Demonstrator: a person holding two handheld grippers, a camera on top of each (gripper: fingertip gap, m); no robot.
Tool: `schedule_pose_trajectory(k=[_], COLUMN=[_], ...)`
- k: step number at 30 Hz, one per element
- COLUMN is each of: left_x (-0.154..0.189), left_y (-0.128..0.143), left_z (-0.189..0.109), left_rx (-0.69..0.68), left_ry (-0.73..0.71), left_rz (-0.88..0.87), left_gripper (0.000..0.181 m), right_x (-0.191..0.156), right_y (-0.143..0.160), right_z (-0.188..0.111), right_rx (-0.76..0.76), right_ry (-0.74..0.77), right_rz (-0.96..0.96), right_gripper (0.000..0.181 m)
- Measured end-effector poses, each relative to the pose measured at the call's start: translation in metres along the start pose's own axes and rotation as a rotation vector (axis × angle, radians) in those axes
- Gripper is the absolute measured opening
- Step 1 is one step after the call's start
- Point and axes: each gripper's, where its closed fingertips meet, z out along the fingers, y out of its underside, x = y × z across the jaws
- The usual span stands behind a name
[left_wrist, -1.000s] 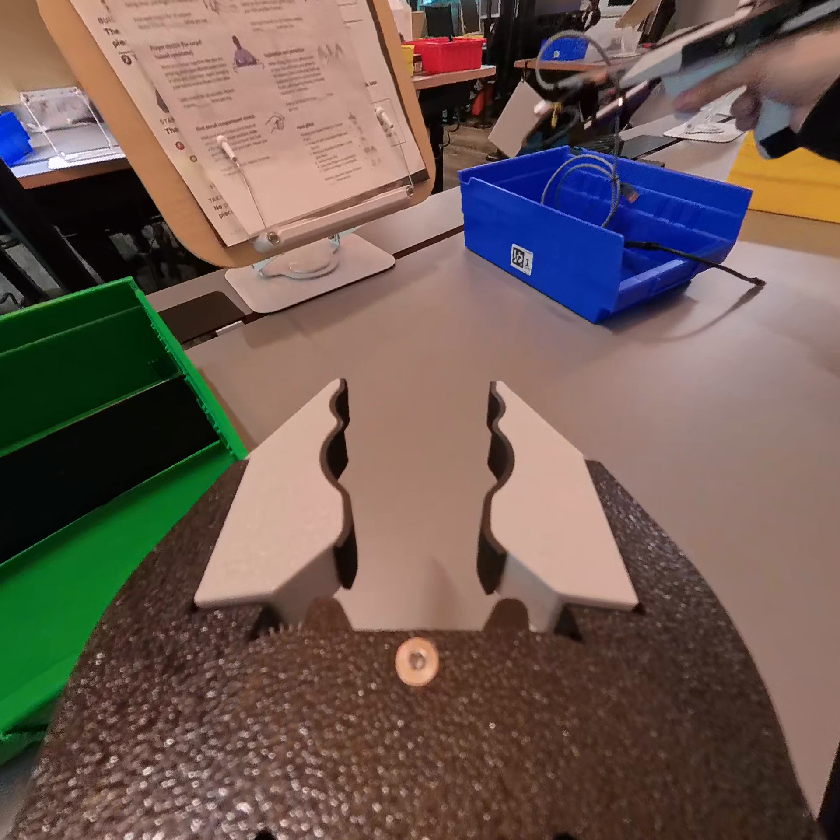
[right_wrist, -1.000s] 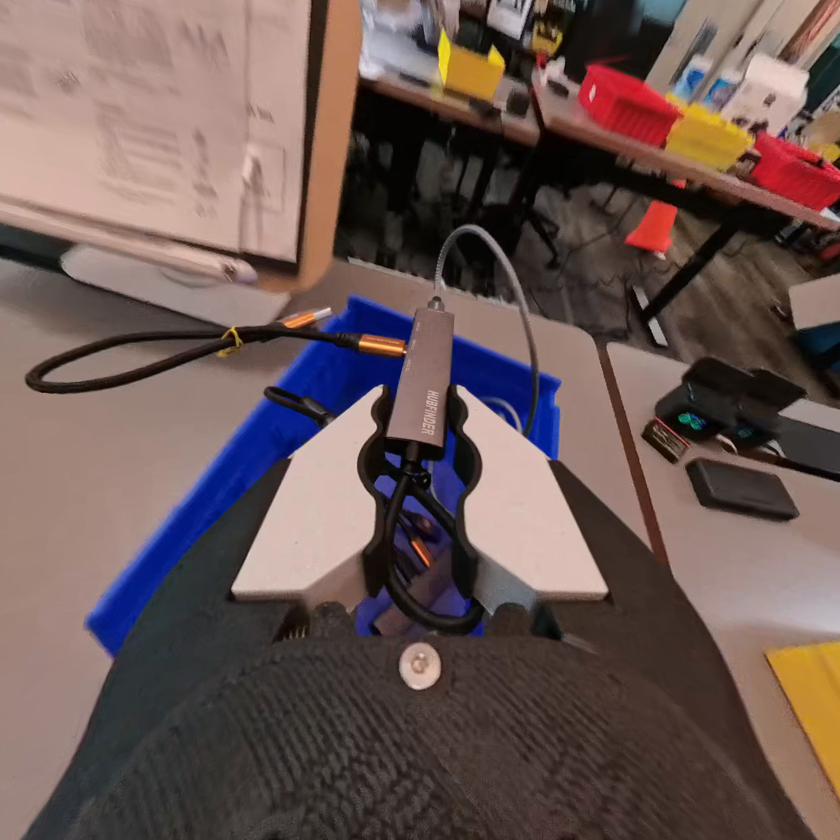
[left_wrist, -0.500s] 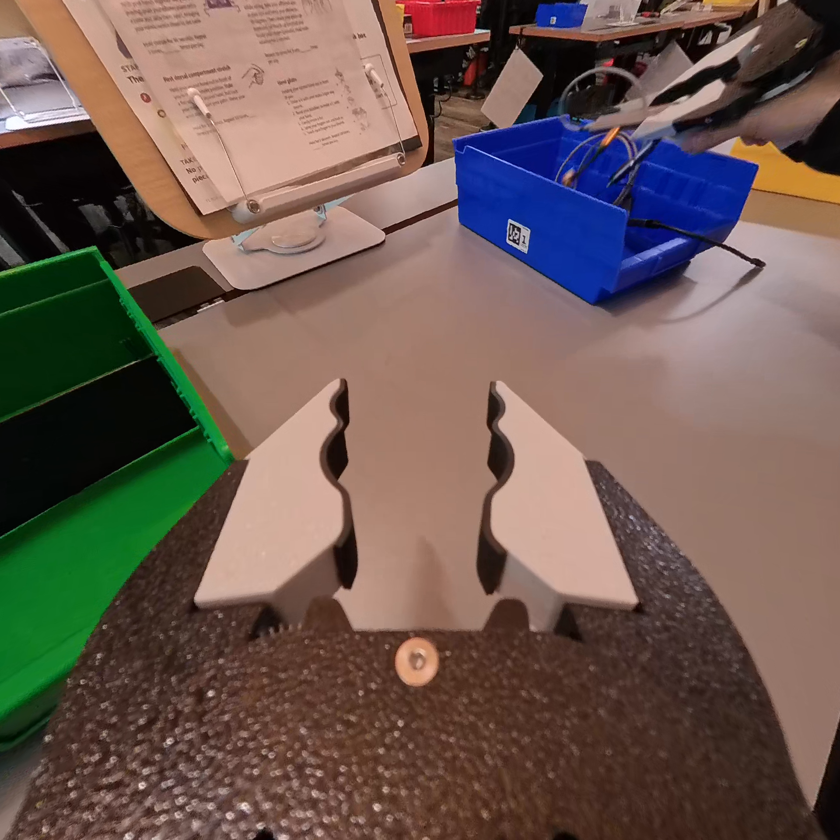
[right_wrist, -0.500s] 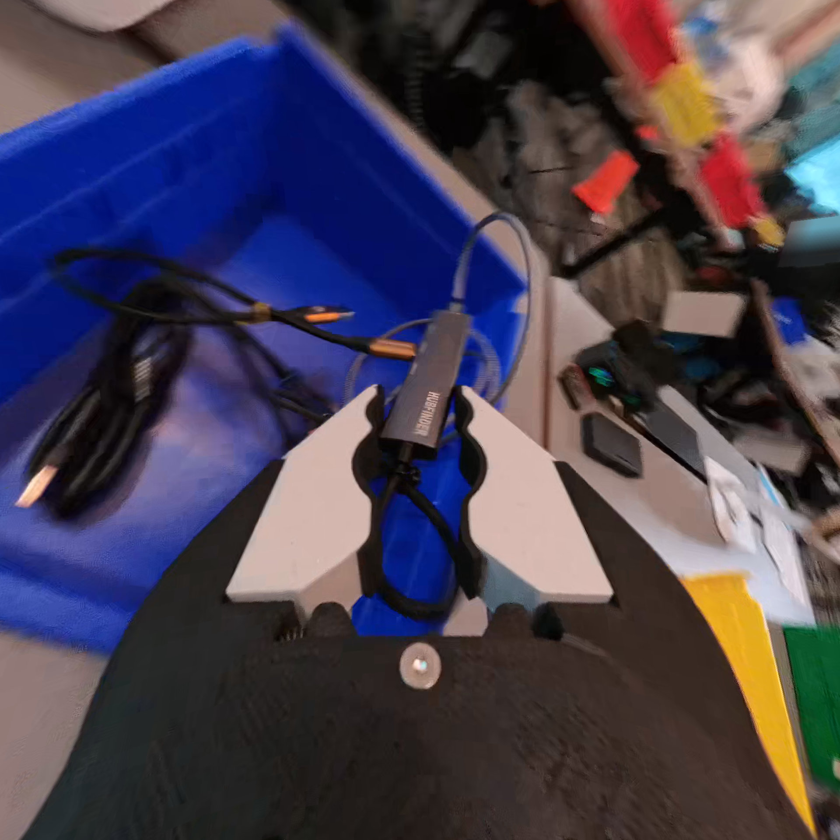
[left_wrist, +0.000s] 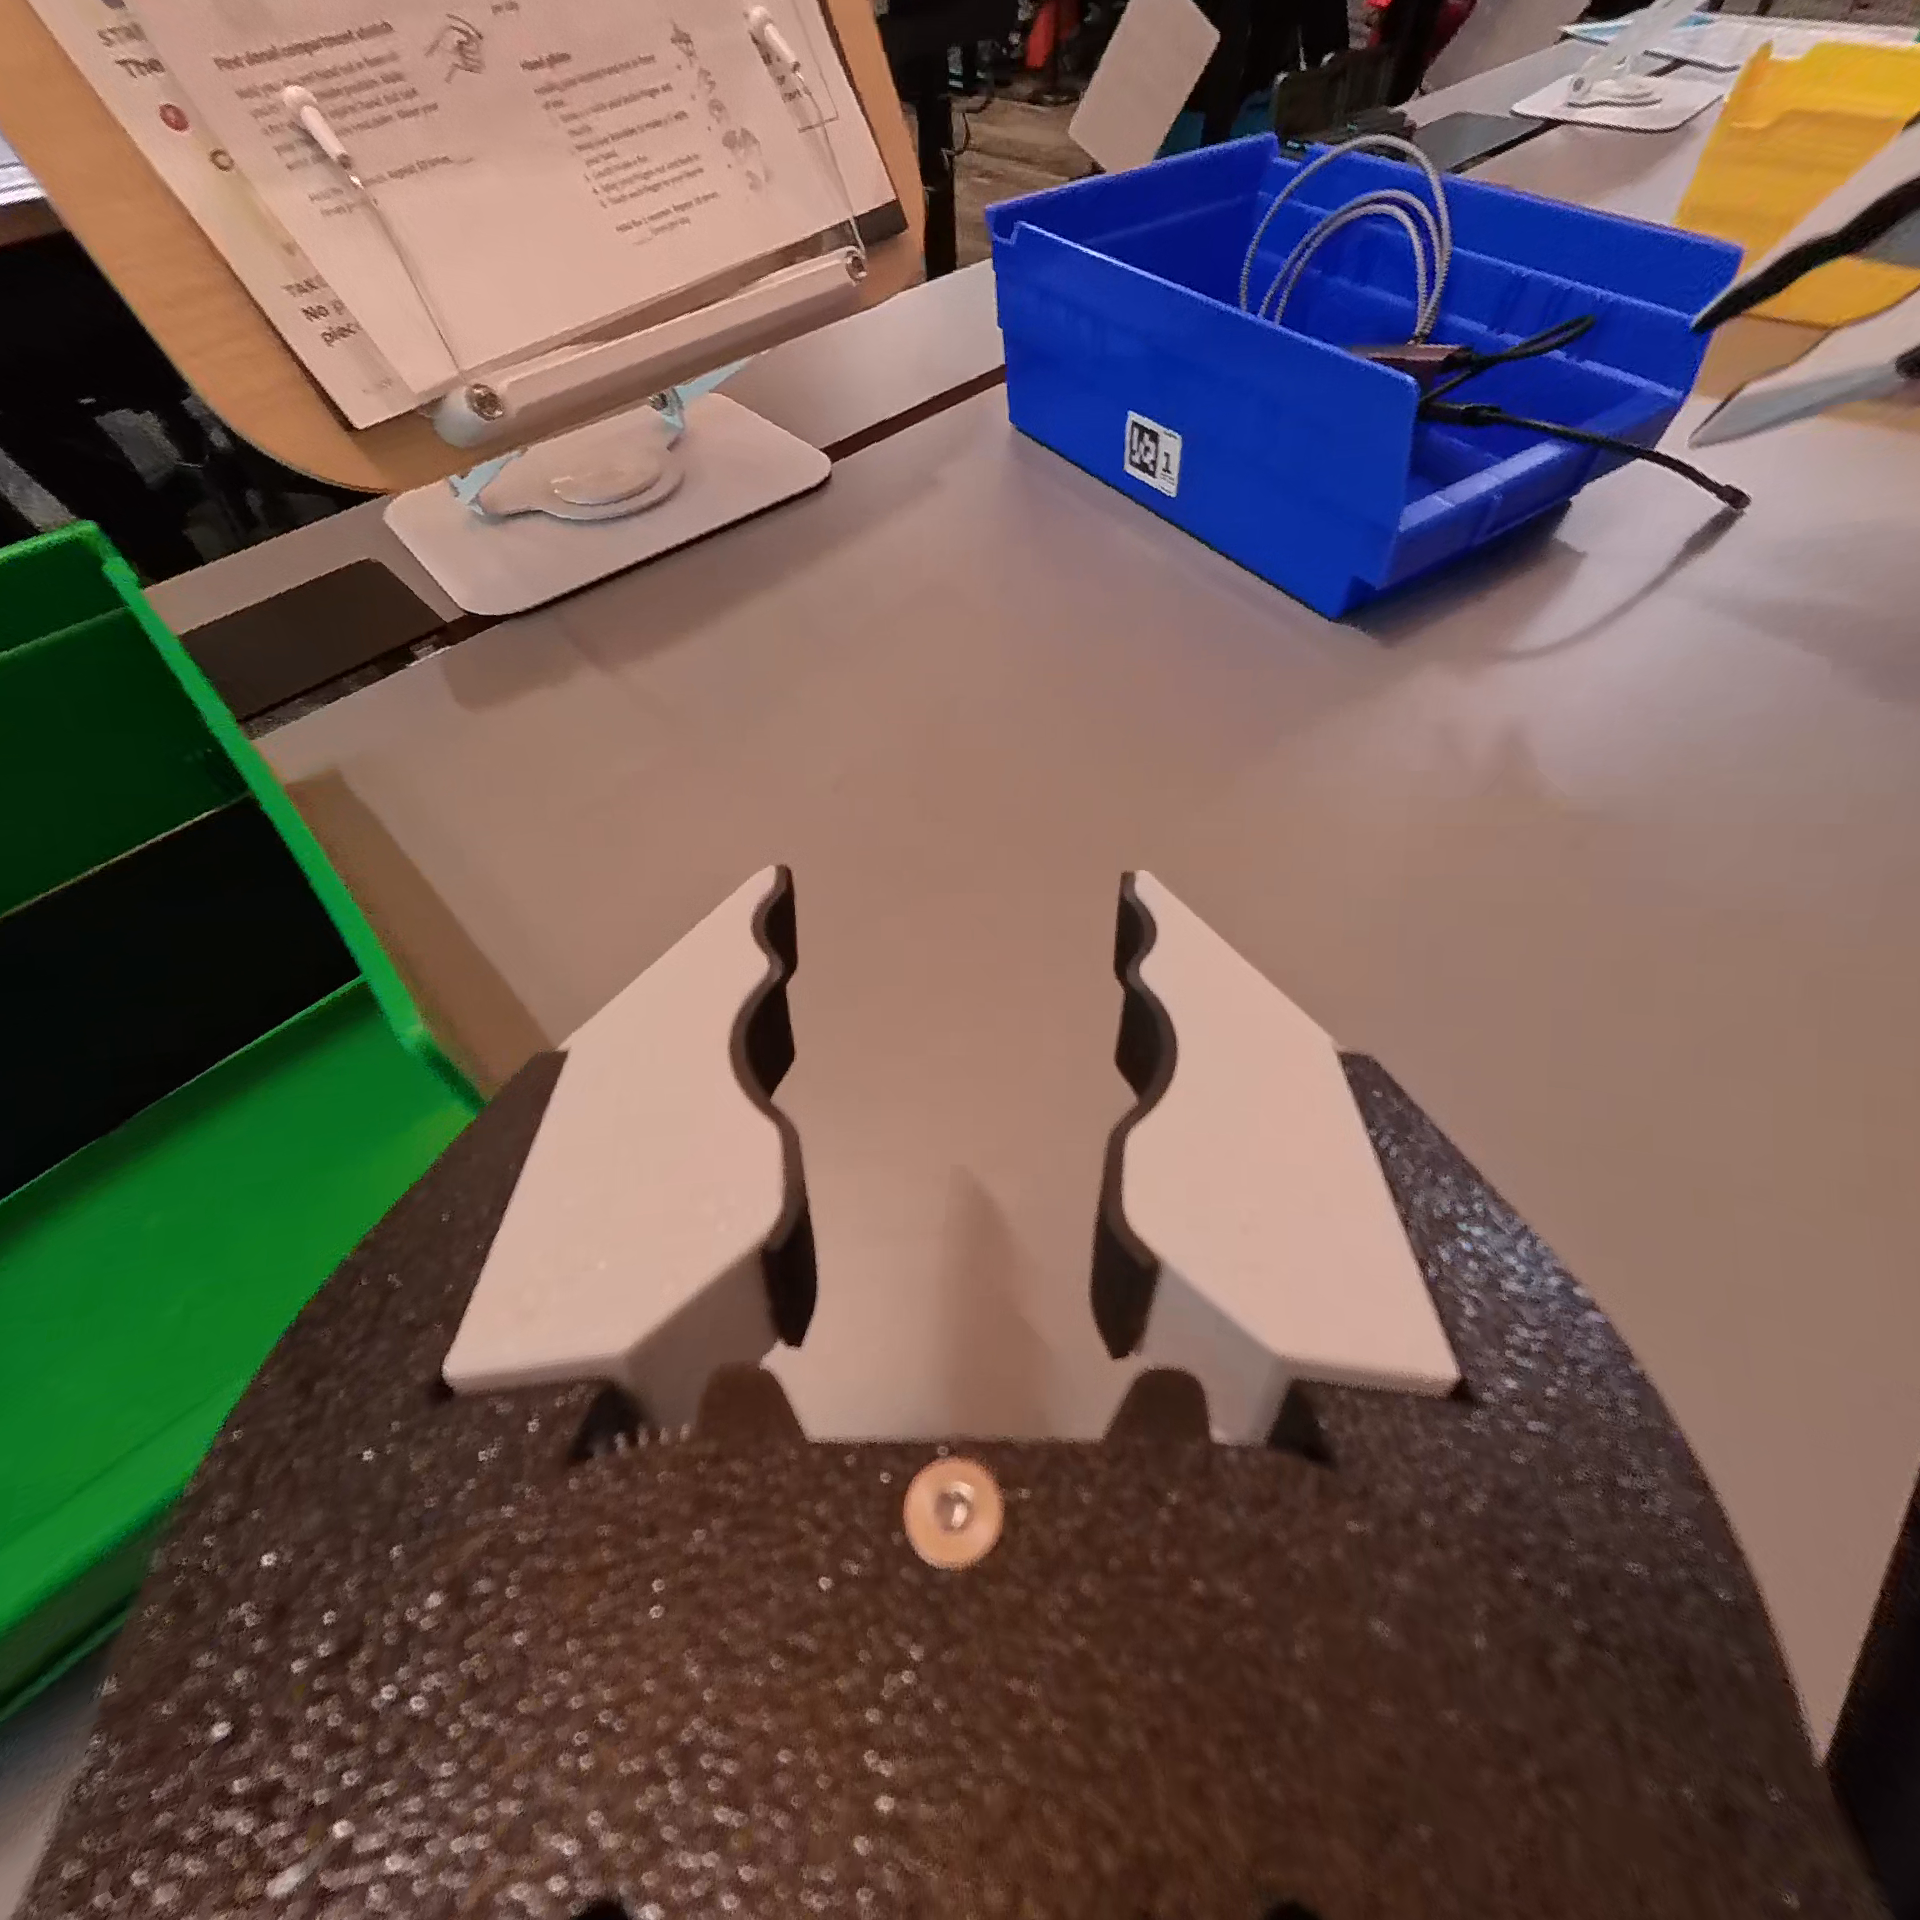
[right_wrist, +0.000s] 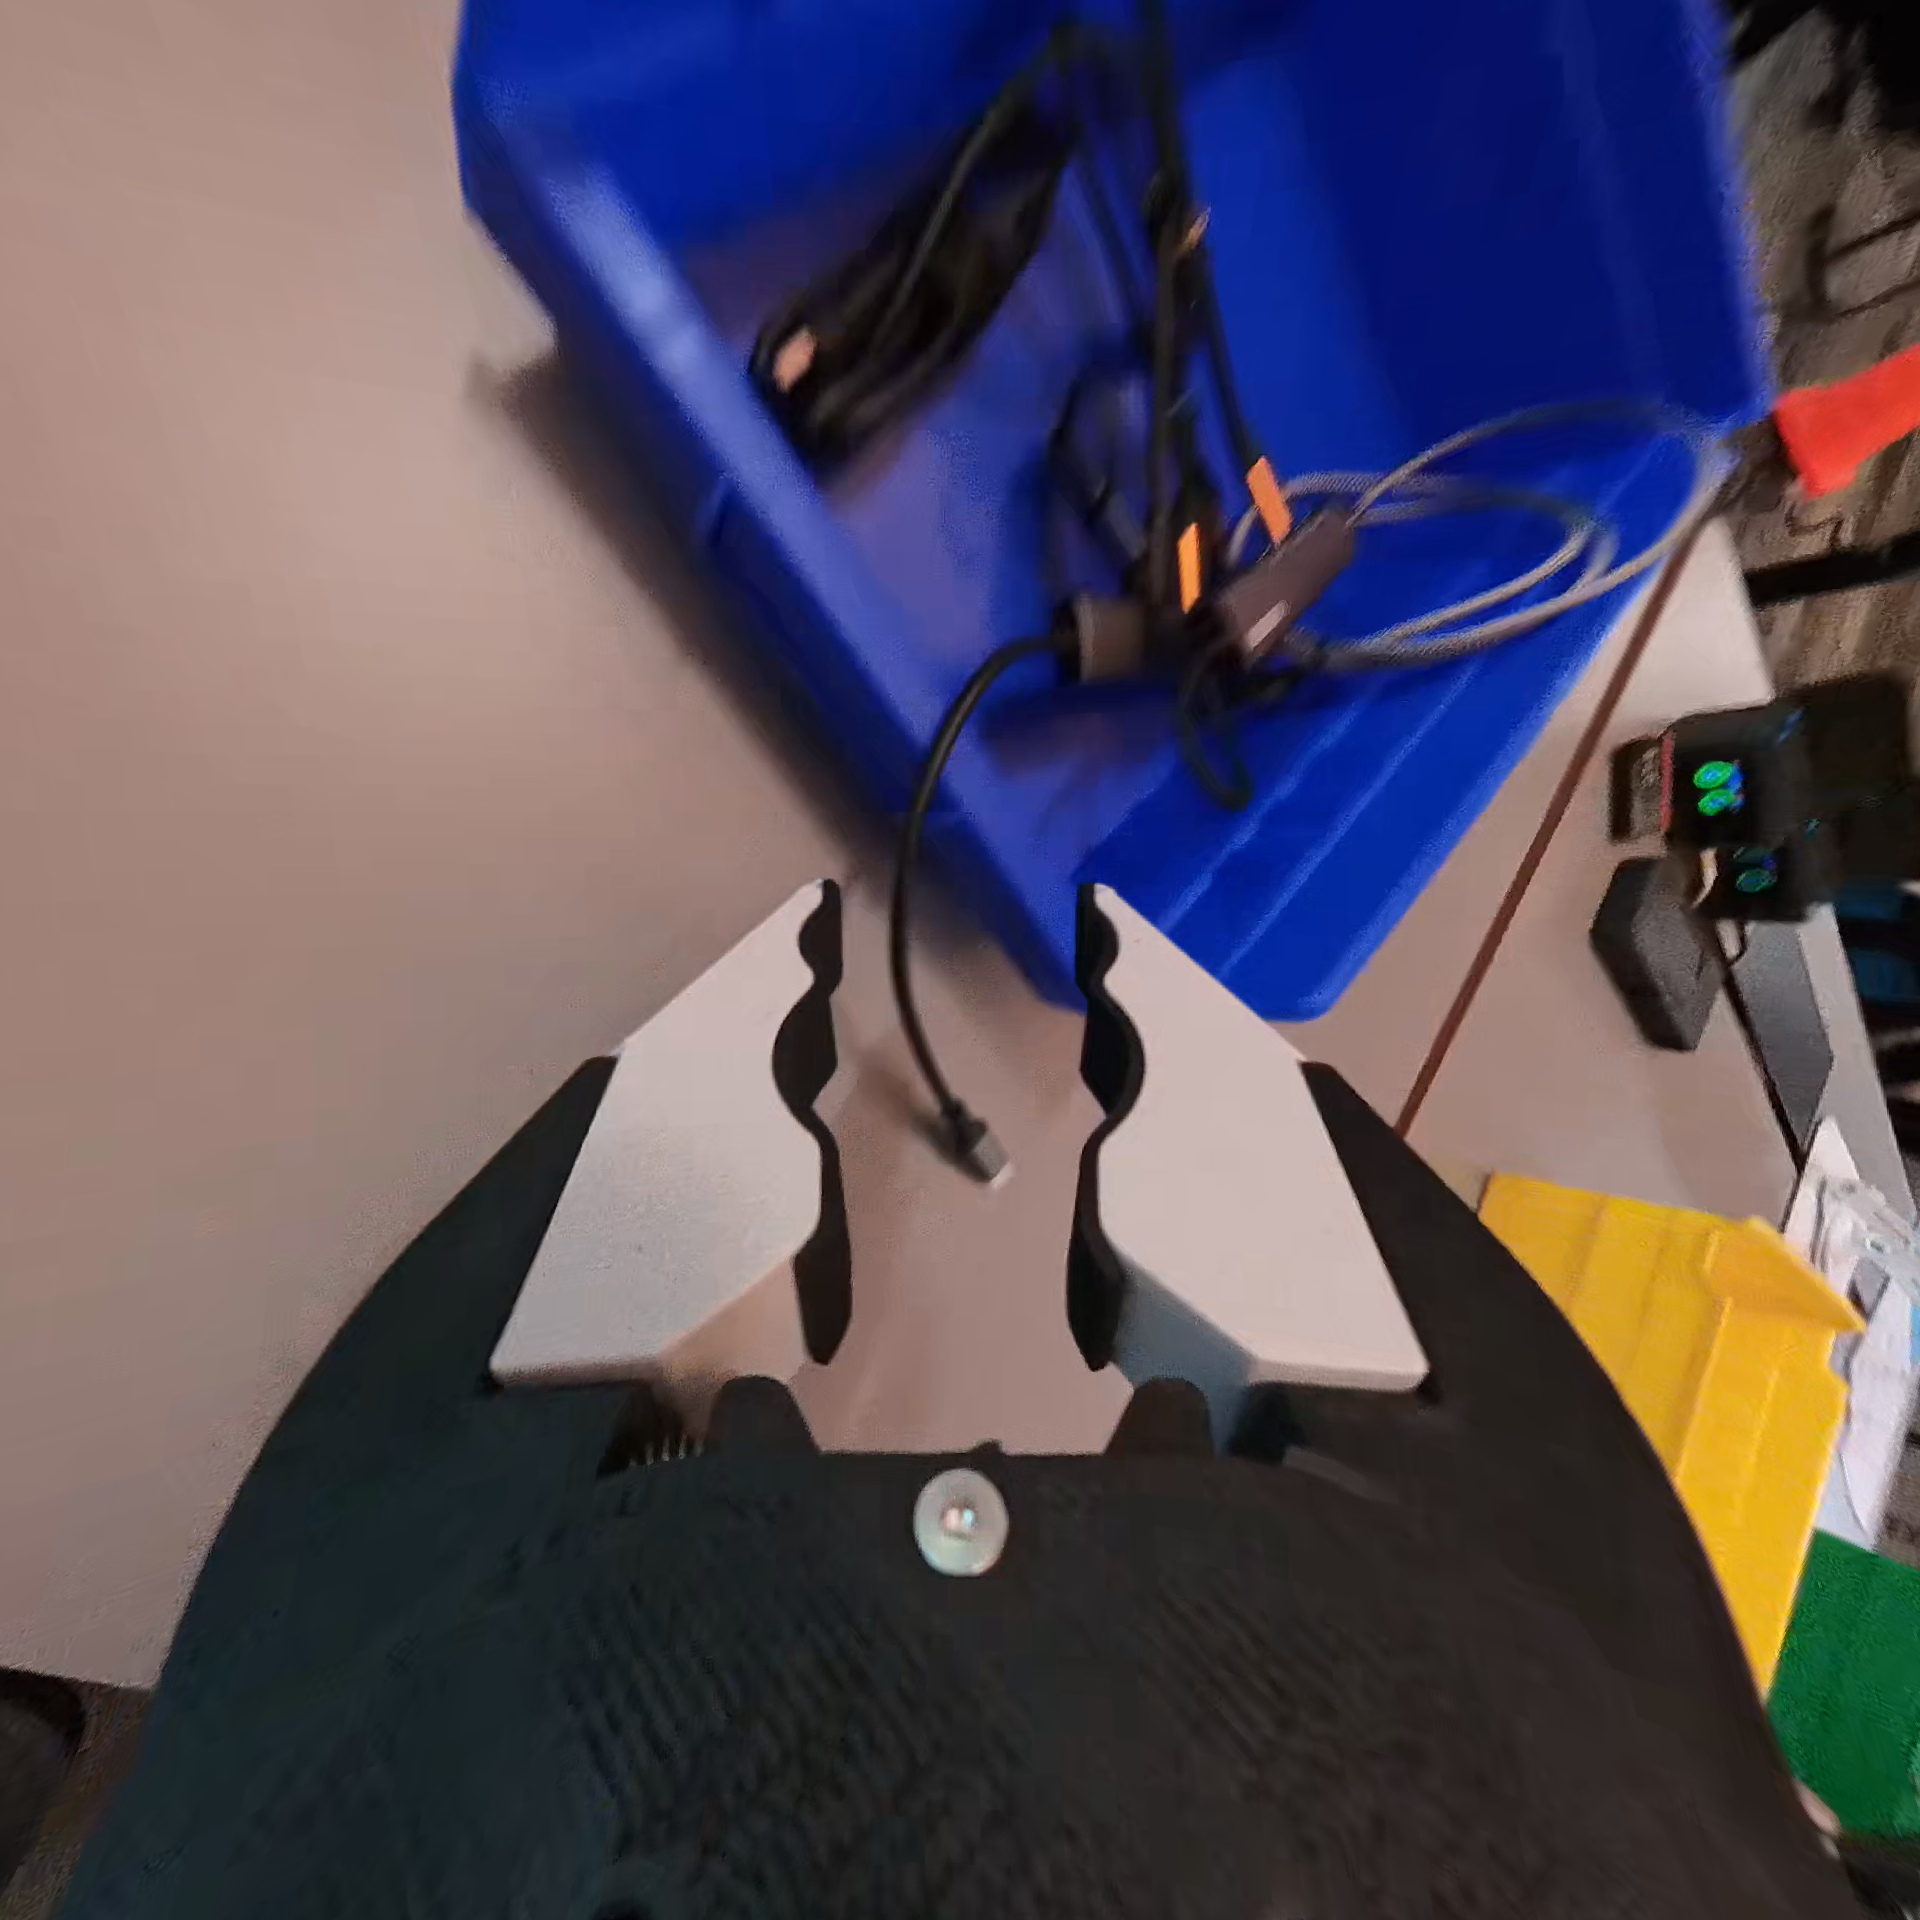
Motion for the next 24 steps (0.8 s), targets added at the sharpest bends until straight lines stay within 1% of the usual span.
schedule_pose_trajectory(k=[1,2,4,5,7,10,13,14,16,20,22,24], left_x=[0.003,0.006,0.012,0.014,0.015,0.015,0.015,0.016,0.017,0.017,0.016,0.013], left_y=[0.001,0.002,0.004,0.005,0.007,0.009,0.012,0.014,0.017,0.02,0.021,0.022], left_z=[0.001,0.003,0.004,0.005,0.005,0.007,0.011,0.012,0.015,0.017,0.017,0.016], left_rx=[-0.008,-0.016,-0.036,-0.046,-0.061,-0.07,-0.076,-0.08,-0.092,-0.105,-0.108,-0.108], left_ry=[0.008,0.014,0.026,0.028,0.02,0.017,0.026,0.03,0.035,0.036,0.034,0.032], left_rz=[0.007,0.017,0.041,0.053,0.072,0.077,0.061,0.058,0.059,0.068,0.065,0.059], left_gripper=[0.06,0.06,0.06,0.06,0.06,0.06,0.06,0.06,0.06,0.06,0.06,0.06], right_x=[-0.008,-0.012,-0.009,-0.01,-0.009,-0.005,0.007,0.008,0.016,0.031,0.018,0.003], right_y=[0.01,0.017,0.02,0.019,0.013,-0.022,-0.058,-0.071,-0.092,-0.124,-0.128,-0.125], right_z=[0.007,0.014,0.024,0.027,0.027,0.016,0.003,0.003,0.008,0.029,0.045,0.059], right_rx=[-0.029,-0.036,-0.022,-0.016,0.003,0.166,0.319,0.355,0.4,0.419,0.366,0.301], right_ry=[-0.007,-0.008,0.051,0.057,0.079,0.074,-0.004,-0.055,-0.114,-0.173,-0.295,-0.387], right_rz=[-0.007,-0.009,-0.009,-0.028,-0.041,0.053,0.254,0.318,0.367,0.312,0.274,0.256], right_gripper=[0.042,0.037,0.008,0.002,0.001,0.001,0.002,0.002,0.002,0.002,0.002,0.008])
